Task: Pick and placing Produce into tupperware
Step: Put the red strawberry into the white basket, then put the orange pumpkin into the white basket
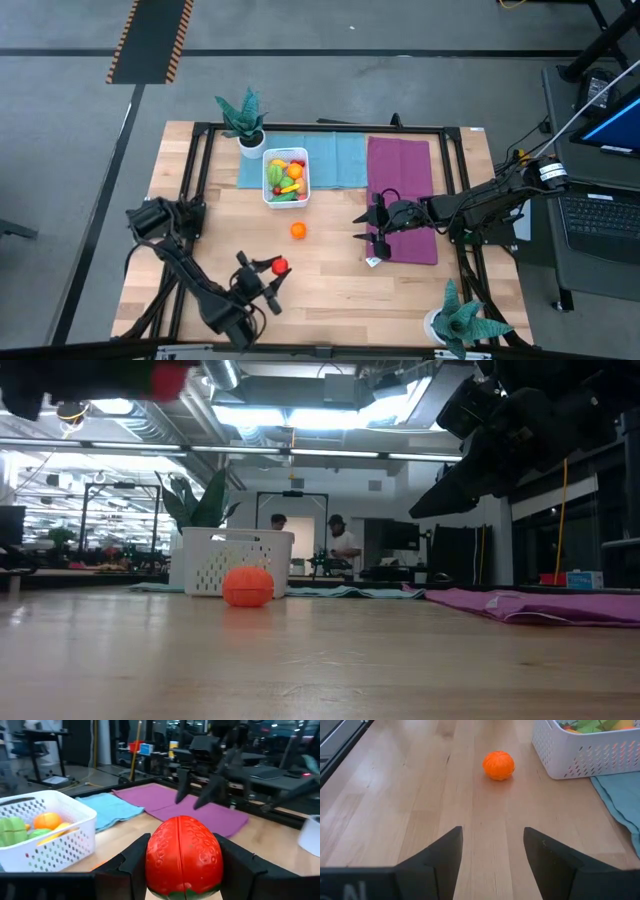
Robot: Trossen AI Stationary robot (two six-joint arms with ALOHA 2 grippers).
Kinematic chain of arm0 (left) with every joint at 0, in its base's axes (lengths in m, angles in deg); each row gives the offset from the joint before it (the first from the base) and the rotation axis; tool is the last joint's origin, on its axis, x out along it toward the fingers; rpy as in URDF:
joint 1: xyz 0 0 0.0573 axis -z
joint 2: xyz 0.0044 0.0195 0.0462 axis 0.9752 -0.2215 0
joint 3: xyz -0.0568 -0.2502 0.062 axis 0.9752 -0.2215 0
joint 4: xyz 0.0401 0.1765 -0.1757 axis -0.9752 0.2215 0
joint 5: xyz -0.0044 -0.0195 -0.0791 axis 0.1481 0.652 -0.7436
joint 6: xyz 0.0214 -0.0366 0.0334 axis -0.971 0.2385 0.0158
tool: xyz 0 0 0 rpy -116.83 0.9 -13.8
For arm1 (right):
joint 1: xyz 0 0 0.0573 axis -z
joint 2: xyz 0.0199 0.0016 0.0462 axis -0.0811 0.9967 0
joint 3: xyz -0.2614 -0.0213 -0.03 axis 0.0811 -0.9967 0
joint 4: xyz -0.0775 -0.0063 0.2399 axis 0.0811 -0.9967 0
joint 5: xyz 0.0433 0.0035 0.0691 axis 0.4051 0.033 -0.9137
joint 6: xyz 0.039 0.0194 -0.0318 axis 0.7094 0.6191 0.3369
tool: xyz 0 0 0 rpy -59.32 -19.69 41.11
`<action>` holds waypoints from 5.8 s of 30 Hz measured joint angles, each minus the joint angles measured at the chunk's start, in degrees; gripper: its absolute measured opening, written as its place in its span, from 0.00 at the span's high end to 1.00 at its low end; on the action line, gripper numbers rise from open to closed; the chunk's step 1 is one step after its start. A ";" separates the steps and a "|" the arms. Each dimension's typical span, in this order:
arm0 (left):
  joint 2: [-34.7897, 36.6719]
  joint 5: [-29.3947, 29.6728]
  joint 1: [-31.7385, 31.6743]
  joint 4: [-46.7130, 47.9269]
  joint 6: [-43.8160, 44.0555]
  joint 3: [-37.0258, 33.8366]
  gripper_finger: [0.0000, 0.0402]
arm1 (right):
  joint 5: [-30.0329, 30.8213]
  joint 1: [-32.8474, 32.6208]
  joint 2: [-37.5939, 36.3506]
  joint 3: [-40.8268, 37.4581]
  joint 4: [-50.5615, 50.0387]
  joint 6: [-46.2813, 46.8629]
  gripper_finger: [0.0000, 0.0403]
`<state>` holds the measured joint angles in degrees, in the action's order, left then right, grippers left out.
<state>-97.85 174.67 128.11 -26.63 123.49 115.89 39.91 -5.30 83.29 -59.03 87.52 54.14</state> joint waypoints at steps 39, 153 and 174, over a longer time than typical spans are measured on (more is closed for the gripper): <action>0.28 -7.10 -38.19 24.92 8.60 -0.07 0.58 | 5.36 0.04 0.00 0.00 0.07 -0.04 0.47; 18.56 -54.64 -49.88 -4.53 -67.53 -1.74 0.24 | 3.54 -0.11 0.02 0.00 -0.96 0.00 0.47; 20.16 -15.59 -6.53 -46.98 -48.59 -27.88 0.23 | 3.56 -0.10 0.02 0.00 0.96 3.10 0.47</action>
<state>-77.68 159.08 121.58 -73.61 74.90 88.01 43.47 -5.39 83.31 -59.02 88.48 57.25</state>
